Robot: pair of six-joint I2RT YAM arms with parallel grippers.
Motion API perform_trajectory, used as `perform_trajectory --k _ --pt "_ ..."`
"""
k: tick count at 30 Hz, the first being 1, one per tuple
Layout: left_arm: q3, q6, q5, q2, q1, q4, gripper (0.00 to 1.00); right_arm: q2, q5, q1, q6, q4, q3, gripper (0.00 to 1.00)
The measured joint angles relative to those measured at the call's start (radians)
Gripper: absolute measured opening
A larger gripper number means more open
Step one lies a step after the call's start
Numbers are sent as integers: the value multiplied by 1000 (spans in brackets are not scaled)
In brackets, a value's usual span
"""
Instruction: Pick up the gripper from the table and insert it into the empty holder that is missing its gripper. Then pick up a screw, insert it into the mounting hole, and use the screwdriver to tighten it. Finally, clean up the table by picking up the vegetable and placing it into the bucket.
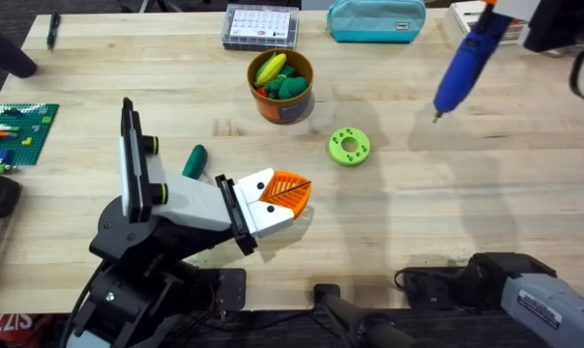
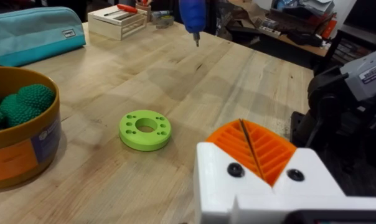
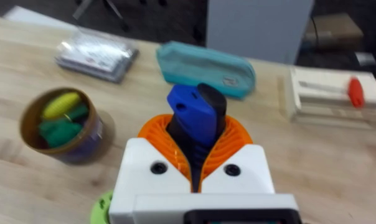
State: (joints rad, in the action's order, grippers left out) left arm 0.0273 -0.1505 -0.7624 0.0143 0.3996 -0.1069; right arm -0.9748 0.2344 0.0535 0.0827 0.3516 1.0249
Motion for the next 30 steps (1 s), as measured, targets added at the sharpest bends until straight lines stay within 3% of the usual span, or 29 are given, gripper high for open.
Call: perform_trajectory --k 4,8,14,30 --pt "0 -1 0 0 0 -1 9 18 -35 -18 -5 57 -25 50" --pt "0 -1 0 0 0 -1 9 5 -112 -18 -5 241 -27 50" --pt "0 -1 -1 0 0 -1 9 -139 -163 -18 -5 449 -39 50" --pt "0 -1 -1 0 0 -1 9 -556 -219 -17 -5 295 -40 50"
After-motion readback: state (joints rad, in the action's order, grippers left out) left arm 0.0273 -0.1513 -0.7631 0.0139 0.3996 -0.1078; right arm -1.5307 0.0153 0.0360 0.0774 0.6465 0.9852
